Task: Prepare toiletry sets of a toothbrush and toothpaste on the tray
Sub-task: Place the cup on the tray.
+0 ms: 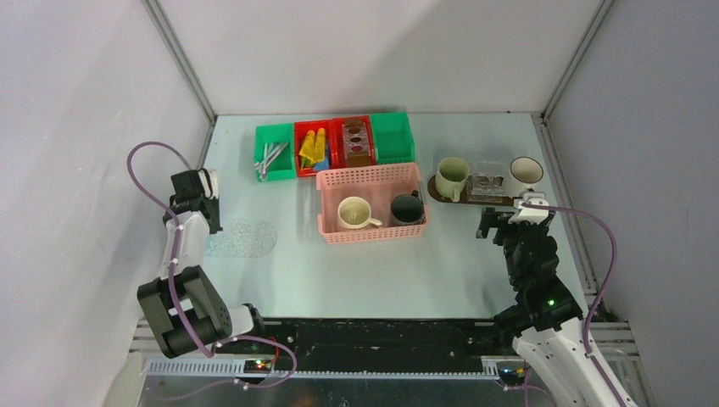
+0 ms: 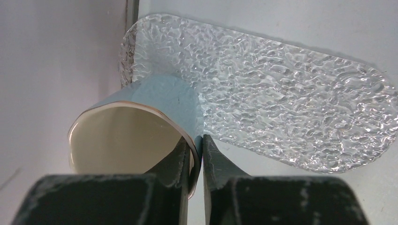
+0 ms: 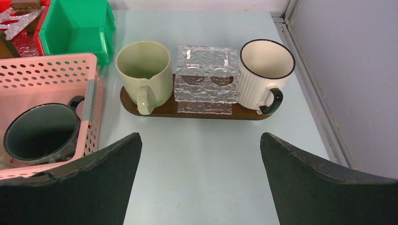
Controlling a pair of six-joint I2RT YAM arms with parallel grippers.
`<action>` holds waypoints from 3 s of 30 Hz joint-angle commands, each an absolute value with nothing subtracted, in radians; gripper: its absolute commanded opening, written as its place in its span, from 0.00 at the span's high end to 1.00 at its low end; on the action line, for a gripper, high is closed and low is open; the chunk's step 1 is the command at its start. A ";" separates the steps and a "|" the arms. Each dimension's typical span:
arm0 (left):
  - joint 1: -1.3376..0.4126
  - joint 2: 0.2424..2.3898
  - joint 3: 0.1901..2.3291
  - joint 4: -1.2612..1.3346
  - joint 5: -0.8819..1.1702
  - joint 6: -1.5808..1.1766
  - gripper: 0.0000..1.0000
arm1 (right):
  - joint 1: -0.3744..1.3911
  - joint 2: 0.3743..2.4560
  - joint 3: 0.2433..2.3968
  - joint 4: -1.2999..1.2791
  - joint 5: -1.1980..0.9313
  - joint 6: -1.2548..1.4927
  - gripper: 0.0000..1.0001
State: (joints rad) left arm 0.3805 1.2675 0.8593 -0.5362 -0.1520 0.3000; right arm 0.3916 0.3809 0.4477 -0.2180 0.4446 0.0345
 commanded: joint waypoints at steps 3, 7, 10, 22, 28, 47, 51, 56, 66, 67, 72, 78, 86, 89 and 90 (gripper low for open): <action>0.401 1.293 0.947 -0.502 -0.182 0.368 0.83 | 0.398 0.396 0.463 -0.205 0.434 0.033 0.01; 0.407 1.330 0.980 -0.516 -0.178 0.372 0.83 | 0.399 0.405 0.463 -0.203 0.432 0.033 0.01; 0.408 1.333 0.990 -0.518 -0.186 0.375 0.84 | 0.400 0.409 0.463 -0.203 0.433 0.031 0.01; 0.425 1.336 0.977 -0.498 -0.201 0.382 0.81 | 0.400 0.416 0.463 -0.204 0.433 0.030 0.00; 0.439 1.343 0.969 -0.474 -0.175 0.382 0.76 | 0.402 0.420 0.463 -0.205 0.428 0.031 0.01; 0.442 1.330 0.939 -0.445 -0.204 0.423 0.87 | 0.411 0.421 0.460 -0.204 0.428 0.027 0.01; 0.443 1.336 0.939 -0.446 -0.203 0.427 0.87 | 0.412 0.423 0.459 -0.203 0.426 0.028 0.01; 0.443 1.357 0.948 -0.460 -0.181 0.424 0.82 | 0.414 0.425 0.459 -0.202 0.425 0.026 0.00; 0.443 1.369 0.949 -0.474 -0.146 0.418 0.74 | 0.415 0.422 0.457 -0.199 0.422 0.027 0.01; 0.443 1.367 0.950 -0.475 -0.146 0.416 0.73 | 0.416 0.422 0.457 -0.199 0.423 0.026 0.01; 0.443 1.350 0.953 -0.476 -0.141 0.406 0.66 | 0.416 0.417 0.457 -0.199 0.426 0.024 0.01; 0.443 1.303 0.951 -0.476 -0.131 0.384 0.55 | 0.416 0.417 0.457 -0.196 0.422 0.024 0.01; 0.430 1.219 0.942 -0.461 -0.143 0.343 0.28 | 0.417 0.408 0.457 -0.188 0.424 0.026 0.01; 0.394 1.154 0.931 -0.444 -0.165 0.304 0.22 | 0.416 0.405 0.457 -0.183 0.425 0.025 0.00; 0.368 1.140 0.926 -0.441 -0.179 0.297 0.21 | 0.417 0.402 0.457 -0.182 0.424 0.024 0.01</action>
State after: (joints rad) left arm 0.4232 1.2327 0.9279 -0.4870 -0.1543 0.3534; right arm 0.4110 0.4149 0.4477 -0.2199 0.4225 0.0334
